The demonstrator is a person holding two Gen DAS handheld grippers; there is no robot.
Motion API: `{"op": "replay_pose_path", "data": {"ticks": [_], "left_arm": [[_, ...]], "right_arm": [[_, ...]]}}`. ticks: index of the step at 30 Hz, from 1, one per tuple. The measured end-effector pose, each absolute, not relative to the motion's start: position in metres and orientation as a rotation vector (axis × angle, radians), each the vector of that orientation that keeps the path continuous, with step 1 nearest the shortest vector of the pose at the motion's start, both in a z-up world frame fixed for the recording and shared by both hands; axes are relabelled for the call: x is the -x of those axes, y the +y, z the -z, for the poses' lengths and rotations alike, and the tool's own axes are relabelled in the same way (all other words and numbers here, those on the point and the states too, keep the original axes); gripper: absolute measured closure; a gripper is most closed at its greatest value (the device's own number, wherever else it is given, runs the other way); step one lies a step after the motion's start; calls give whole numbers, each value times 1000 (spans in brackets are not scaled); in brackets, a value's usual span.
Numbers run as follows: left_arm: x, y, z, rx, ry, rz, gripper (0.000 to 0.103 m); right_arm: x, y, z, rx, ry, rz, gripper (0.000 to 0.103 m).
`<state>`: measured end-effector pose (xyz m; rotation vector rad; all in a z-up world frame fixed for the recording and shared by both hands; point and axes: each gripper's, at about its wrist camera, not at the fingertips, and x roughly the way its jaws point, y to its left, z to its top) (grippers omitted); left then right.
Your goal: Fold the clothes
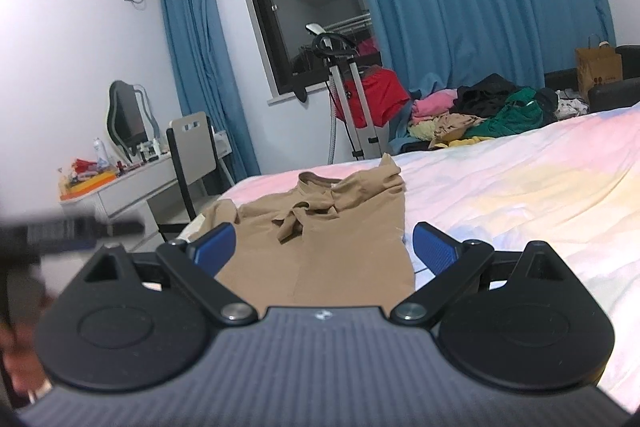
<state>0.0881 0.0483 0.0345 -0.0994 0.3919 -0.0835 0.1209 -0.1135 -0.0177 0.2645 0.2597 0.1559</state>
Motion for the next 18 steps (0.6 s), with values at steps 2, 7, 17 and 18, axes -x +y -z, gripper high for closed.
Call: {"op": "replay_pose_path", "data": {"ticks": [2, 7, 17, 18], "left_arm": [[-102, 54, -36, 103, 381, 85, 0], [-110, 92, -13, 200, 402, 70, 0], [-115, 210, 0, 404, 369, -141, 0], [-115, 219, 2, 423, 364, -164, 0]], "right_arm": [[-126, -110, 23, -245, 272, -158, 6], [-143, -95, 36, -182, 301, -193, 6], [-316, 47, 16, -26, 390, -455, 7], [-337, 66, 18, -17, 397, -488, 7]]}}
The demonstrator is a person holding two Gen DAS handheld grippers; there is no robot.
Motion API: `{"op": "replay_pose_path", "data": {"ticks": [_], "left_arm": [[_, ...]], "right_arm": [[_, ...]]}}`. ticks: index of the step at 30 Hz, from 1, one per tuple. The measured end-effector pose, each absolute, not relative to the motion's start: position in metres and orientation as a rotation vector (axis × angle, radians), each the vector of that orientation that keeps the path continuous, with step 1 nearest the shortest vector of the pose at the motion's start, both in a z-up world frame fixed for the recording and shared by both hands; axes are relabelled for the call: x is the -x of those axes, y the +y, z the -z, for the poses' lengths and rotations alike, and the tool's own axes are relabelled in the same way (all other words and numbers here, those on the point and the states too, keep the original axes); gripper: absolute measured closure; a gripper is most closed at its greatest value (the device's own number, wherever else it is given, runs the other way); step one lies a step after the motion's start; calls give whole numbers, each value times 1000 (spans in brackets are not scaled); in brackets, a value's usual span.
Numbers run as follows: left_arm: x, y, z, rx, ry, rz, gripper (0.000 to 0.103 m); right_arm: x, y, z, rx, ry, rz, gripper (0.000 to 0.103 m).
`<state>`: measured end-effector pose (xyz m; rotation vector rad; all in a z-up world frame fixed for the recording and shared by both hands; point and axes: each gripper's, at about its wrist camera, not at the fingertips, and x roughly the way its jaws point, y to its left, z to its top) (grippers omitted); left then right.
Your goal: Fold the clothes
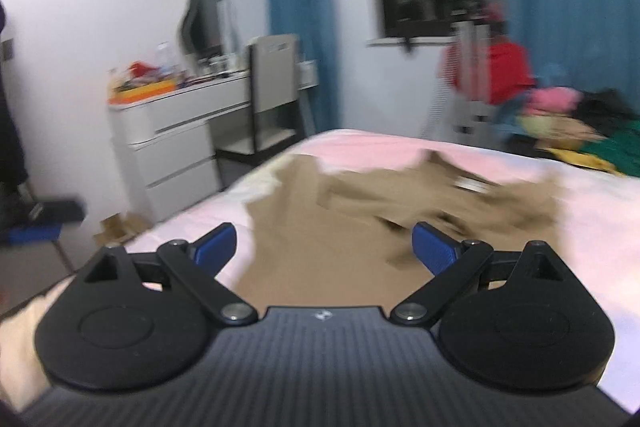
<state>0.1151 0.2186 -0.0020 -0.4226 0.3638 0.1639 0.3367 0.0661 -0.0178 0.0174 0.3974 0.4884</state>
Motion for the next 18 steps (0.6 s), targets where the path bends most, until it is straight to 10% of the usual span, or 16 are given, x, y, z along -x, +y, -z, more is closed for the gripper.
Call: {"op": "replay_pose_path", "data": {"ticks": [11, 18], "left_arm": [[-129, 286, 44, 644, 398, -303, 1], [-137, 286, 58, 634, 416, -314, 1]], "right_arm": [[-528, 223, 70, 63, 533, -429, 10], [-569, 240, 98, 112, 602, -271, 89]]}}
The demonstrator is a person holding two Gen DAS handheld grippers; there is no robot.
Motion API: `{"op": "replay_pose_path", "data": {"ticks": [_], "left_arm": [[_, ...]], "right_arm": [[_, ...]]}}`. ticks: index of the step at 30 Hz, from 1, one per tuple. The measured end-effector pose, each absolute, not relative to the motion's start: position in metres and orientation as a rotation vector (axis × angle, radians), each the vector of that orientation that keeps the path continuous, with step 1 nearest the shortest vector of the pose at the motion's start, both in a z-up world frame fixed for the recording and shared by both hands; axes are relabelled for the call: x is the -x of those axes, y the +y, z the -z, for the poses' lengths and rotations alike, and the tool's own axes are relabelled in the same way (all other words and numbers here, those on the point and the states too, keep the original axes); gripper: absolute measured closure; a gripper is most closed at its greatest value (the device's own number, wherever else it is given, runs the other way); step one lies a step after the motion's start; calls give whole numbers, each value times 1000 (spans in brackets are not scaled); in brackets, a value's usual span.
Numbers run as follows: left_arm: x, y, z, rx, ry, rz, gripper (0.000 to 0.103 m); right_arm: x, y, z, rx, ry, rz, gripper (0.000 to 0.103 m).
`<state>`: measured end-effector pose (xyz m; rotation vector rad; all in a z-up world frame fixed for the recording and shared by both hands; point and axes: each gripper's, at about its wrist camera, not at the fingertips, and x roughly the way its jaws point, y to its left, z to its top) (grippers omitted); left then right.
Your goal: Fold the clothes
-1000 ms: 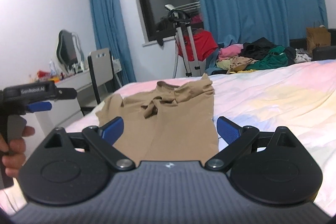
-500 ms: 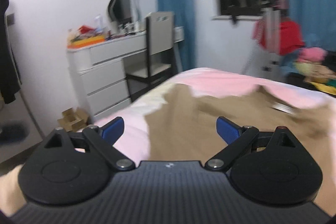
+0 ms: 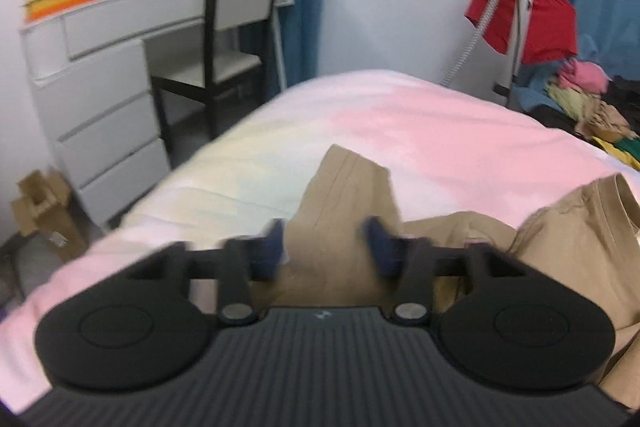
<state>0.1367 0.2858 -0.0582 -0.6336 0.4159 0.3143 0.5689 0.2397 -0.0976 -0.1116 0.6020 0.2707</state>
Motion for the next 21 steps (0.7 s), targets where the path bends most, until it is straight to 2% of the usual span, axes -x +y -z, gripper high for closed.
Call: {"op": "replay_pose_path", "data": {"ticks": [2, 7, 13, 16, 21], "left_arm": [[-138, 286, 60, 640, 415, -287, 1], [-136, 276, 54, 619, 403, -281, 1], [-131, 251, 48, 612, 406, -228, 1], [-129, 231, 45, 577, 415, -185, 1], [-135, 198, 49, 495, 440, -133, 1]], "right_arm": [[-565, 230, 88, 76, 577, -293, 95], [-539, 181, 39, -43, 451, -352, 96], [-508, 70, -5, -237, 340, -270, 96], [-499, 9, -3, -327, 339, -168, 96], [-500, -68, 39, -433, 426, 3, 93]]}}
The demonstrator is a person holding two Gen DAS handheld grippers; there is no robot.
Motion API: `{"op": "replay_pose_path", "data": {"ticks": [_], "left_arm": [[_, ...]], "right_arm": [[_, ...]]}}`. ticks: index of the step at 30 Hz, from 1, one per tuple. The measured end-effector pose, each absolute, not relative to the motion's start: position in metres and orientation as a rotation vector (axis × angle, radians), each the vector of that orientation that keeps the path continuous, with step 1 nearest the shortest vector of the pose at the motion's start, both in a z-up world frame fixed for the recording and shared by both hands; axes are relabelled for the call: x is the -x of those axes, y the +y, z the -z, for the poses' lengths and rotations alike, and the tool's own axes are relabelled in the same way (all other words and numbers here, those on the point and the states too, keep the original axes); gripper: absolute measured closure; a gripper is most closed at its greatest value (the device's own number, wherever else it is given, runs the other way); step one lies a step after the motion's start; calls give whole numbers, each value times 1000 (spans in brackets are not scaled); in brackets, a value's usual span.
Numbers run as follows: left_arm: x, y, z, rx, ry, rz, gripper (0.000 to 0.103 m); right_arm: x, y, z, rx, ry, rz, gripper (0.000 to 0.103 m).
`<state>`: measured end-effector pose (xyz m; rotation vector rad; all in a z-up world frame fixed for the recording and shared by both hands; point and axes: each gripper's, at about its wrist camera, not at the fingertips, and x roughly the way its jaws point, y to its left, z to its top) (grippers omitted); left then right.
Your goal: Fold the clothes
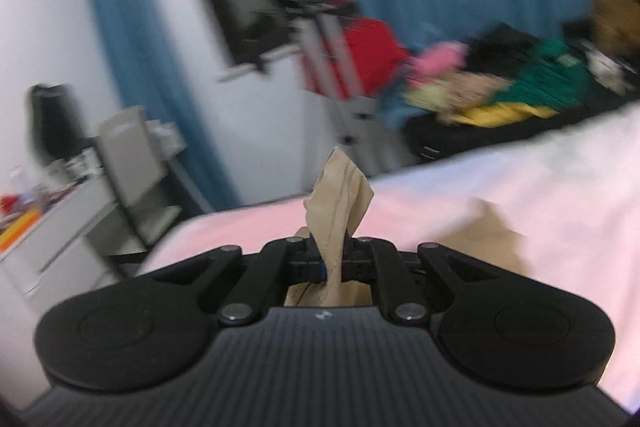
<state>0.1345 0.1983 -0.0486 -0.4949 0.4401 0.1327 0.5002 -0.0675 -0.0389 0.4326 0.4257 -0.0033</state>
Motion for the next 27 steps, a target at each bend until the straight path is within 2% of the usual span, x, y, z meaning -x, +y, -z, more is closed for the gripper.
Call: {"op": "replay_pose_path", "data": {"ticks": [2, 4, 5, 6, 7, 8, 14, 19, 23, 27], "left_arm": [[-138, 189, 52, 464, 457, -124, 1], [-141, 180, 56, 430, 467, -122, 1], [-142, 178, 57, 417, 471, -125, 1], [-143, 175, 58, 404, 476, -127, 1], [-144, 173, 59, 399, 477, -131, 1], [-144, 173, 60, 396, 478, -132, 1], [-141, 170, 57, 355, 472, -119, 1], [-134, 160, 51, 328, 497, -46, 2], [-119, 143, 42, 302, 523, 40, 2], [-101, 129, 40, 296, 572, 97, 2]], "right_arm": [[-504, -81, 58, -477, 479, 17, 92], [-502, -87, 71, -470, 511, 9, 81], [-499, -86, 73, -455, 513, -6, 56], [-496, -84, 74, -440, 513, -24, 27], [-490, -82, 74, -422, 511, -31, 16], [-483, -80, 70, -405, 508, -40, 12], [-412, -71, 32, -371, 469, -129, 13], [-293, -64, 3, -365, 437, -211, 13], [-201, -61, -5, -361, 435, -263, 13], [-144, -78, 2, -373, 428, -270, 13]]}}
